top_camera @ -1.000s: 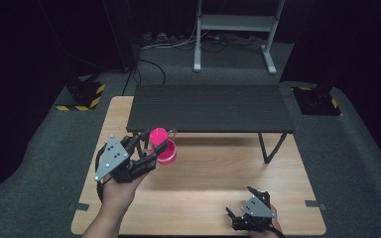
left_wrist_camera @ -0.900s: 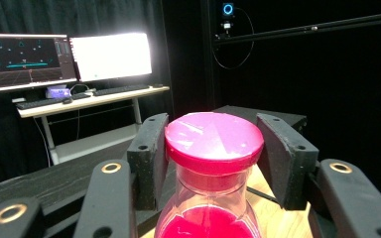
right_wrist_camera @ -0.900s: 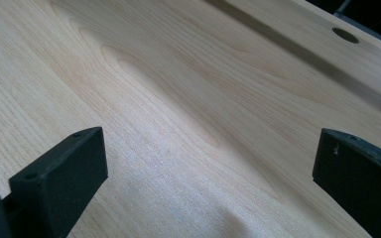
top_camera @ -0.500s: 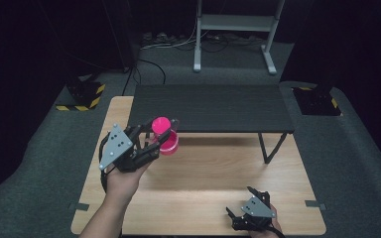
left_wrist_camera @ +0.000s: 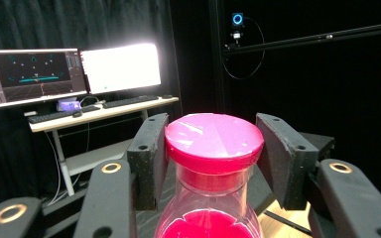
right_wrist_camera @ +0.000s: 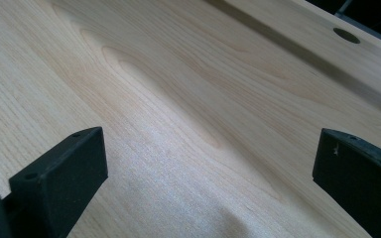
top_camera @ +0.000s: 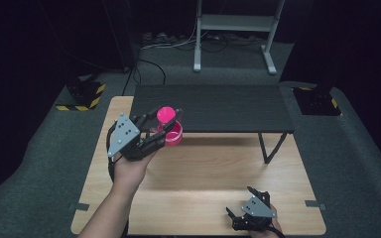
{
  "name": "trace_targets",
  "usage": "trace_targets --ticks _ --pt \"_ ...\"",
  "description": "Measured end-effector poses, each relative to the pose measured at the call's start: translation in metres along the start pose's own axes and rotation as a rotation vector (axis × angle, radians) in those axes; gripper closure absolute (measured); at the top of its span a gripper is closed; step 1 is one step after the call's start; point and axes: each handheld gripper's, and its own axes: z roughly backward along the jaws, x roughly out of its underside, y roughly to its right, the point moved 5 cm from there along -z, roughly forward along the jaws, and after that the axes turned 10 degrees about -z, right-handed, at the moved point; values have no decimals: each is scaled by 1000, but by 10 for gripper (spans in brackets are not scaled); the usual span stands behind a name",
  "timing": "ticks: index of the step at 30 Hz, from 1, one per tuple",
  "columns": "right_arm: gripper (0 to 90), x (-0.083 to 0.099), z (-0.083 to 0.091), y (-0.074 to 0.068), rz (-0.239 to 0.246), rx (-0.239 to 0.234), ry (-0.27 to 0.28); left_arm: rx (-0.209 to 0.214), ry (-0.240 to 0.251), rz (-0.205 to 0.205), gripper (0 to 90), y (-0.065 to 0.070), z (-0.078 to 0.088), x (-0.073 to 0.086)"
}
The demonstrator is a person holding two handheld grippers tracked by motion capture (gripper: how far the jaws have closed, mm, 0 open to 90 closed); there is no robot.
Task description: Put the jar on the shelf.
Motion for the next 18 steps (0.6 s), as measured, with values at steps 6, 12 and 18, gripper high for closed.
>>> trace_targets --ticks 6,12,18 --pt "4 0 0 0 -5 -2 0 -9 4 -2 486 -3 -11 -1" --pt "4 0 0 0 -5 -3 1 -13 7 -3 486 -5 -18 1" --pt "4 0 0 0 -1 -2 0 -22 11 0 486 -10 -28 2"
